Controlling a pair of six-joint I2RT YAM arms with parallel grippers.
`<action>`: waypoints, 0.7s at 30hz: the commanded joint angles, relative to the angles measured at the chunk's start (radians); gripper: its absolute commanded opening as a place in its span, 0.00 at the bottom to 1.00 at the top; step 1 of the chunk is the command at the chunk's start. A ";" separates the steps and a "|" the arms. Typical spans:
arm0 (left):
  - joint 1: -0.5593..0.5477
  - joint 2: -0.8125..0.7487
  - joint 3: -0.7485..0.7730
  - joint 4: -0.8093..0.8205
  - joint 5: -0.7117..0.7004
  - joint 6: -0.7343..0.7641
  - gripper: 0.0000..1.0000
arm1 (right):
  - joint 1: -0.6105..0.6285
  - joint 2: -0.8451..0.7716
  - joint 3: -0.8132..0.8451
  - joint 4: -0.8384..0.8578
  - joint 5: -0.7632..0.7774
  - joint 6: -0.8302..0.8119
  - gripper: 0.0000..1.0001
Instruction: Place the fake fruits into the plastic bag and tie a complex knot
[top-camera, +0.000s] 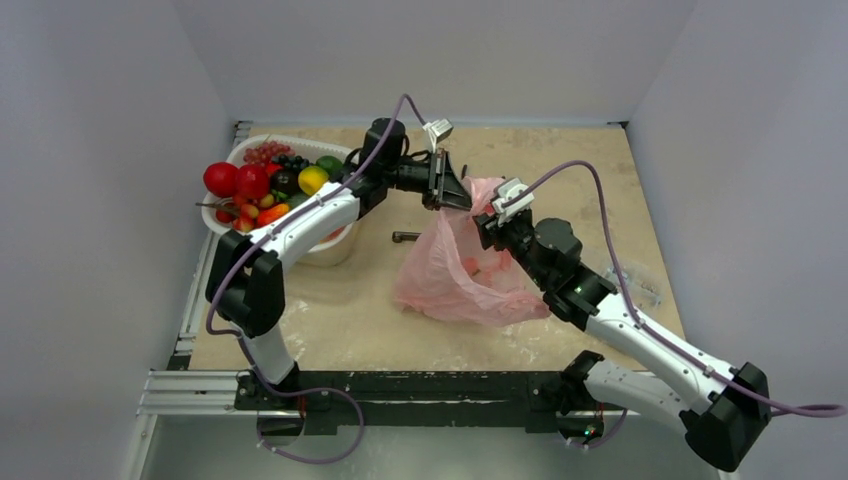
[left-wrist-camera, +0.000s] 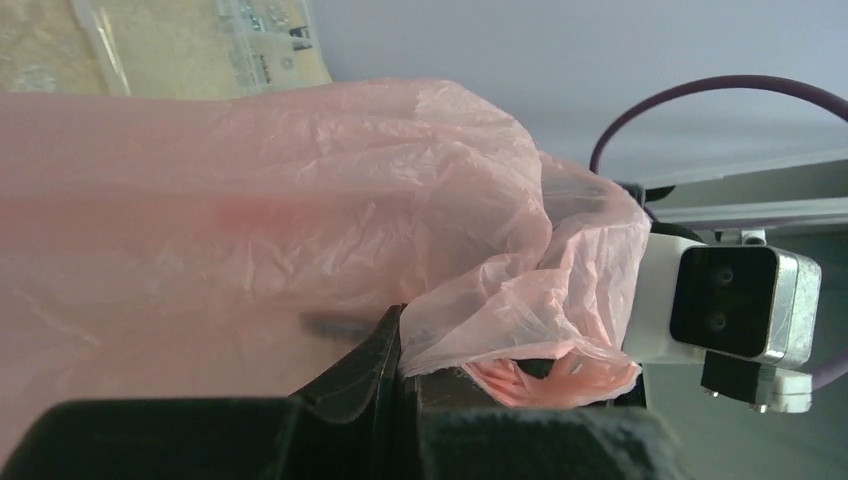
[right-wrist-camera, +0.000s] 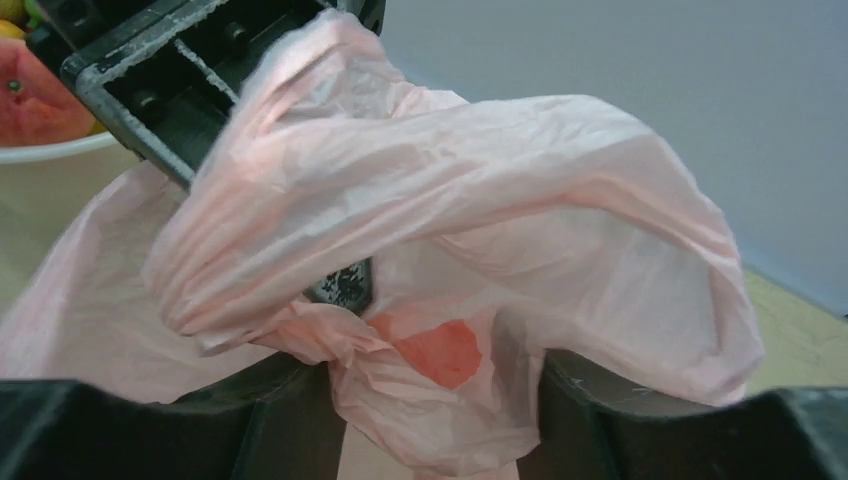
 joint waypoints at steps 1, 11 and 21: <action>-0.011 -0.045 -0.011 0.121 0.106 -0.058 0.00 | 0.006 -0.052 0.002 0.008 0.018 -0.038 0.36; 0.073 0.160 0.564 -0.776 -0.041 0.809 0.00 | -0.044 -0.266 0.202 -0.552 -0.457 0.138 0.00; -0.004 0.395 0.886 -1.083 -0.119 1.265 0.21 | -0.092 -0.182 0.360 -0.567 -0.851 0.310 0.00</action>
